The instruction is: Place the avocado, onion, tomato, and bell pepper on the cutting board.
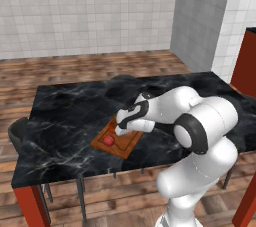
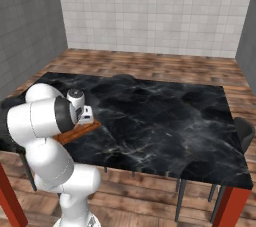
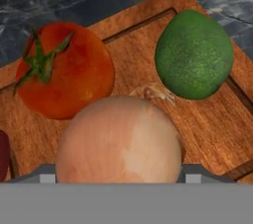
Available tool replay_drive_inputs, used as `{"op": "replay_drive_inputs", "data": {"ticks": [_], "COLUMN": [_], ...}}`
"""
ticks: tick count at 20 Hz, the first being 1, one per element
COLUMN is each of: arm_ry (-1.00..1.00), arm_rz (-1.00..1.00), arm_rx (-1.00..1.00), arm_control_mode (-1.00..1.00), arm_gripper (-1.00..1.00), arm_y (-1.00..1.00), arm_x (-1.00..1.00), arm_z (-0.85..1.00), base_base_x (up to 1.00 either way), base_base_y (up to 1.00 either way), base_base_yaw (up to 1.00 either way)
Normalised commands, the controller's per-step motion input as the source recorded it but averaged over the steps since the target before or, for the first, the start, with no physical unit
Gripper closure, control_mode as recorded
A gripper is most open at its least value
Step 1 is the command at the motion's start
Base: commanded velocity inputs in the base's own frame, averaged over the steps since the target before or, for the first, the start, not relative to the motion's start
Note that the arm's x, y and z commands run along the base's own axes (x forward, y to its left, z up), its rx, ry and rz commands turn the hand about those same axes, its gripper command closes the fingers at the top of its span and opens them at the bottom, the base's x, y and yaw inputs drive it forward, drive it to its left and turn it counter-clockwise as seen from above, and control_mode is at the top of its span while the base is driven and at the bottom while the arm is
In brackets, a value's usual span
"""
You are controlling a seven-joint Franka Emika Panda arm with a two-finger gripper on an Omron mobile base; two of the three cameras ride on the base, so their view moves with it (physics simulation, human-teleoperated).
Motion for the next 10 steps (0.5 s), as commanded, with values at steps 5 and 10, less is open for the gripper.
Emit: {"op": "replay_drive_inputs", "data": {"ticks": [5,10], "arm_ry": [0.06,0.02], "arm_rz": [0.0,0.0], "arm_rx": [0.0,0.0], "arm_control_mode": [-1.0,-1.0], "arm_gripper": [1.0,-1.0], "arm_y": [0.02,0.0], "arm_x": [0.11,0.0], "arm_z": [-0.21,-0.15], "base_base_x": [0.0,0.0], "base_base_y": [0.0,0.0], "base_base_yaw": [0.0,0.0]}}
